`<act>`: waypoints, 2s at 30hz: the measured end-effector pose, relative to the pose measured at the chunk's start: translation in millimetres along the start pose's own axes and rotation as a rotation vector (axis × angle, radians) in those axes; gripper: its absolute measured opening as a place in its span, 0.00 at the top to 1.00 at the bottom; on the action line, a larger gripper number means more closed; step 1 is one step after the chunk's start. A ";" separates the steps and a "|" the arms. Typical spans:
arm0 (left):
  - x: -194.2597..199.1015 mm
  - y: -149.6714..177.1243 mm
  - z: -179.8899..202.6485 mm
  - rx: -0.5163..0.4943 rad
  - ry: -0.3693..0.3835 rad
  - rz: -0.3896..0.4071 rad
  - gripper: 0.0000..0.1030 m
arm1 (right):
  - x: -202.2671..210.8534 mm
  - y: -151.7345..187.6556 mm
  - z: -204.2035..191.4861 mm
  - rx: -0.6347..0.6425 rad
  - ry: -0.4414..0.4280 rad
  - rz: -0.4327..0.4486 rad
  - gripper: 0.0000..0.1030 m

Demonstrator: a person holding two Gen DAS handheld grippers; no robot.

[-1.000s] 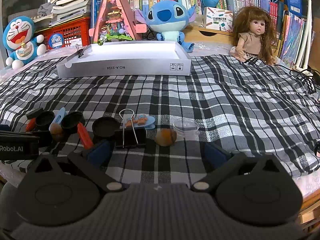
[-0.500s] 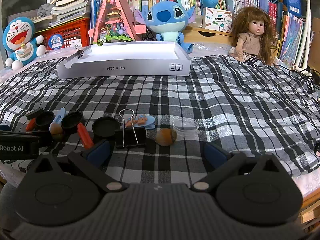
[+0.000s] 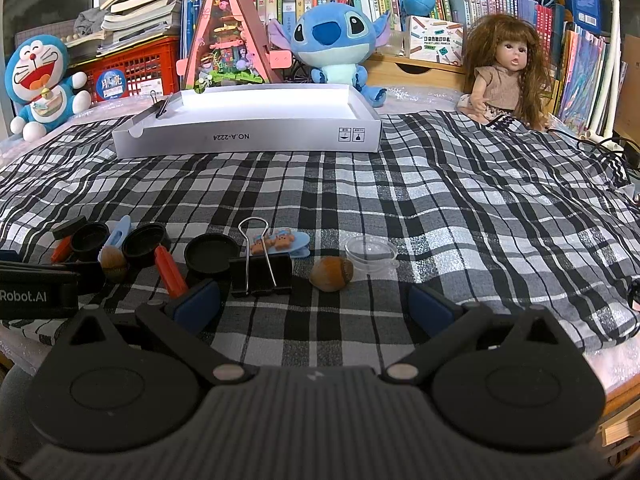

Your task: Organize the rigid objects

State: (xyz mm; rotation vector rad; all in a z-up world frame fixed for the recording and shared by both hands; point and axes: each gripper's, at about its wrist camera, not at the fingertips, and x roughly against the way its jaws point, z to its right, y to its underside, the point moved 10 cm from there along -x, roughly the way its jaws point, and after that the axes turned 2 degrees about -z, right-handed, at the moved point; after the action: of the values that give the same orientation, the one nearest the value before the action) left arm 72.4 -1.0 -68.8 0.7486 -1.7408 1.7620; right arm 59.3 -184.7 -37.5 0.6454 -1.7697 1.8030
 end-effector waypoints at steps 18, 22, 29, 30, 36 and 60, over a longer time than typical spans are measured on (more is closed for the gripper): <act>5.3 -0.2 -5.1 0.003 -0.003 0.049 0.00 | 0.9 -0.5 1.4 0.005 -0.019 -0.003 0.00; 5.1 -0.5 -10.2 0.006 0.001 0.070 0.00 | 3.2 -3.1 4.4 0.008 -0.029 0.023 0.00; 5.7 -0.5 -14.4 0.004 0.004 0.097 0.00 | 2.9 -1.9 3.8 0.016 -0.031 0.068 0.00; 6.1 -0.9 -15.2 0.008 0.006 0.098 0.01 | 2.6 -2.7 3.8 0.021 -0.036 0.064 0.00; 12.9 -3.8 -16.4 -0.016 0.020 0.139 0.22 | 14.6 -11.1 8.5 0.031 -0.072 0.125 0.00; 16.8 -7.0 -11.8 0.001 0.114 0.145 0.83 | 17.8 -13.5 9.3 0.028 -0.085 0.151 0.45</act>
State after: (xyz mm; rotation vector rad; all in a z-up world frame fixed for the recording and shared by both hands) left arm 65.7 10.9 -52.0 0.5226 -1.7561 1.8623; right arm 54.8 -193.3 -15.4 0.6230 -1.8972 1.9291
